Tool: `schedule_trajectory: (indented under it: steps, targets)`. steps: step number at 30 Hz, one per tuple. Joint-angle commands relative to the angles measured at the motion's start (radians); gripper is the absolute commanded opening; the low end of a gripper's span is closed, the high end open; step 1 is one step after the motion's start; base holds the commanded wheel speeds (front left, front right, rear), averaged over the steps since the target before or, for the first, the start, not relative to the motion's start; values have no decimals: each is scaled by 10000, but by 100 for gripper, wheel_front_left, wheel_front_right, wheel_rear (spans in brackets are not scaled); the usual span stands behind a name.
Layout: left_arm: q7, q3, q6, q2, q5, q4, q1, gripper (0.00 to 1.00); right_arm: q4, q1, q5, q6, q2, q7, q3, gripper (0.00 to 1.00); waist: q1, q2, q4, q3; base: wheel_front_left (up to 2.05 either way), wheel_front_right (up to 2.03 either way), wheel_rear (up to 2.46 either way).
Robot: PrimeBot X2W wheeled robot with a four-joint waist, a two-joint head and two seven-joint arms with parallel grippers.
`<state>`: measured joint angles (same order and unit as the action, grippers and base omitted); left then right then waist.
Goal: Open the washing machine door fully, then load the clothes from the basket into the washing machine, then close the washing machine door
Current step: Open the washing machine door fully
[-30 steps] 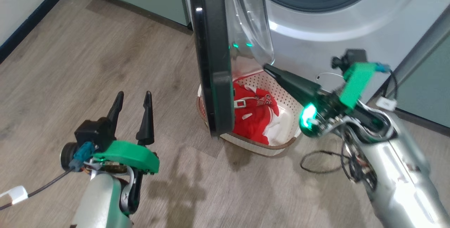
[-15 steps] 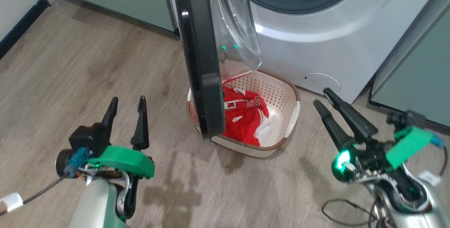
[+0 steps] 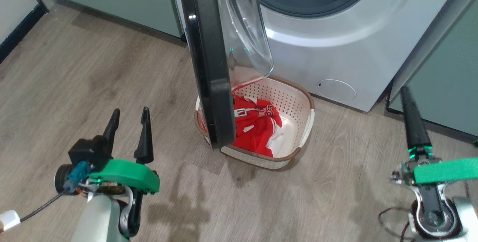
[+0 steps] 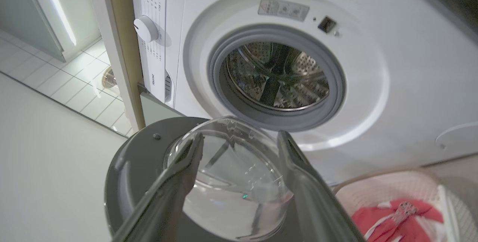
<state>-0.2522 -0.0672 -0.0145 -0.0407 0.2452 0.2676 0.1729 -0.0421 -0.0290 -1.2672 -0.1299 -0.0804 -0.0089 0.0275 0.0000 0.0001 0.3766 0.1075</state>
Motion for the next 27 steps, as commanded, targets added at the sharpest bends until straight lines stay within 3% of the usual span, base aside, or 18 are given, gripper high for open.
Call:
schedule_trajectory:
  steps: [1,6,11,14,19,27]
  targets:
    - [-95,337,15,-186,-83,-336,251,100,-295,-642,698,-8,-195,-546,-176,100,0,-1,7,-12,0,0,0]
    - [-95,382,31,-216,-102,-350,252,100,12,-1186,4318,-8,-586,-2074,-133,100,0,-1,-6,-90,0,0,0]
    - [-95,395,48,-238,-130,-380,205,100,319,-1442,8224,-8,-283,-2377,85,100,0,-1,-32,-139,0,0,0]
    - [-95,373,56,-236,-142,-386,220,100,765,-1480,9753,-8,-48,-2403,67,100,0,-1,-28,-123,0,0,0]
    - [-95,375,72,-232,-142,-376,255,100,1769,-1513,11121,-8,174,-2450,-109,100,0,-1,-25,-110,0,0,0]
    - [-95,374,83,-264,-185,-360,167,100,2767,-1665,11662,-8,284,-2517,-524,100,0,-1,-63,-187,0,0,0]
